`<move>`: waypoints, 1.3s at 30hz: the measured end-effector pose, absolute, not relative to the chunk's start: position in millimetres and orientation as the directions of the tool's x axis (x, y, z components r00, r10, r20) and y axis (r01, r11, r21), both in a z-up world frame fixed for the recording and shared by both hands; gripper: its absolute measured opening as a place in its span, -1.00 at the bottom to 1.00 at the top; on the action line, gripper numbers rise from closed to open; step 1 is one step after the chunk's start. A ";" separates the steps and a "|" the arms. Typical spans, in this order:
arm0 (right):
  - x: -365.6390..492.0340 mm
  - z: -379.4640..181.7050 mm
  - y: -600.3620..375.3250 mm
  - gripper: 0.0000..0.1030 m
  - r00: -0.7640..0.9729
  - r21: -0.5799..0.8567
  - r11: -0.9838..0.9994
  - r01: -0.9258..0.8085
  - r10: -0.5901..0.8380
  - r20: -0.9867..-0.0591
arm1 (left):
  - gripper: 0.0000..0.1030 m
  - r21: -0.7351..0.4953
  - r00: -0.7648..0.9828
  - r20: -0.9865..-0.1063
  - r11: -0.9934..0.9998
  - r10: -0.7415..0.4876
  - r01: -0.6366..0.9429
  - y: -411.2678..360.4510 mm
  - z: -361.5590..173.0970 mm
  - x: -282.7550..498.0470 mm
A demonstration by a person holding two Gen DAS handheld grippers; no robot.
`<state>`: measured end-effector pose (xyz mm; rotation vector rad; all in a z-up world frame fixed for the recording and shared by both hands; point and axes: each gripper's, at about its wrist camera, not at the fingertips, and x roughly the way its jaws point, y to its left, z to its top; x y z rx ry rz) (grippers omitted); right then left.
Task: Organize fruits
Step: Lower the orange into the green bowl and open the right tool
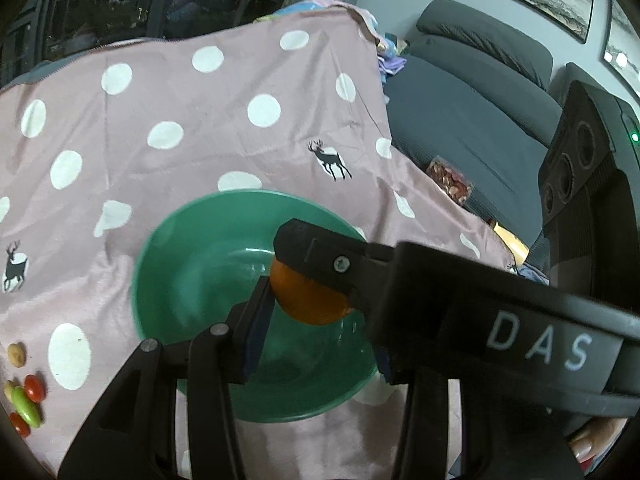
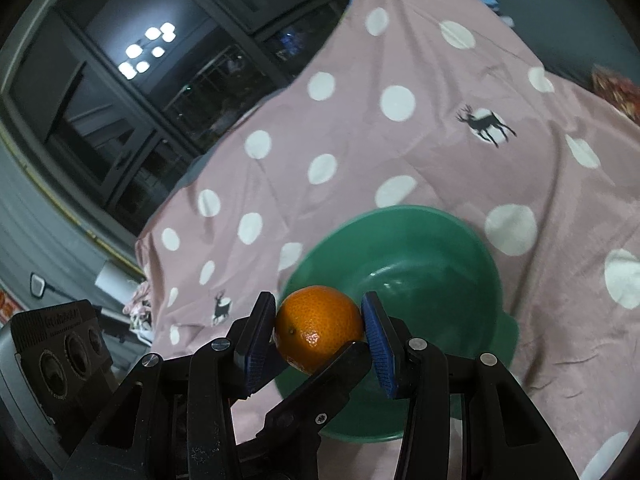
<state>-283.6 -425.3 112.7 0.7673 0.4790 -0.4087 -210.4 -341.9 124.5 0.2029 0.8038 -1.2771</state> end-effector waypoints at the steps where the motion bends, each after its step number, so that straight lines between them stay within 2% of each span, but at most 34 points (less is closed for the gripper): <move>1: -284.1 110.5 -427.1 -0.08 0.815 0.560 0.646 0.519 -0.176 -0.552 | -0.14 -0.294 0.054 -0.640 0.310 -0.766 0.904 -345.2 121.4 -210.3; 16: -284.7 83.5 -447.2 -0.08 0.749 0.553 0.568 0.609 -0.182 -0.637 | -0.11 -0.382 -0.040 -0.683 0.310 -0.729 0.871 -361.6 88.7 -204.5; 19: -284.3 78.7 -450.8 -0.08 0.737 0.556 0.544 0.629 -0.187 -0.650 | -0.11 -0.357 -0.009 -0.713 0.352 -0.701 0.865 -359.3 85.8 -204.7; 21: -285.2 79.1 -451.7 -0.08 0.729 0.555 0.531 0.640 -0.191 -0.658 | -0.06 -0.345 0.002 -0.702 0.343 -0.712 0.874 -350.4 93.0 -205.5; 23: -288.9 85.4 -449.2 -0.08 0.743 0.564 0.533 0.631 -0.207 -0.636 | 0.20 -0.335 0.022 -0.685 0.342 -0.728 0.878 -337.9 103.6 -205.8; 26: -292.2 97.6 -441.4 0.00 0.750 0.543 0.555 0.630 -0.253 -0.611 | 0.39 -0.311 0.074 -0.660 0.362 -0.748 0.879 -312.3 122.5 -204.2; 27: -293.3 102.1 -437.7 0.05 0.746 0.527 0.564 0.635 -0.273 -0.607 | 0.40 -0.302 0.093 -0.653 0.371 -0.752 0.878 -299.8 129.7 -203.6; 32: -292.8 117.5 -417.4 0.05 0.747 0.474 0.617 0.629 -0.310 -0.588 | 0.56 -0.256 0.205 -0.645 0.461 -0.736 0.850 -236.6 144.5 -196.2; 39: -257.3 119.9 -370.7 0.07 0.752 0.385 0.722 0.575 -0.282 -0.595 | 0.60 -0.190 0.391 -0.694 0.677 -0.604 0.711 -137.2 128.9 -166.2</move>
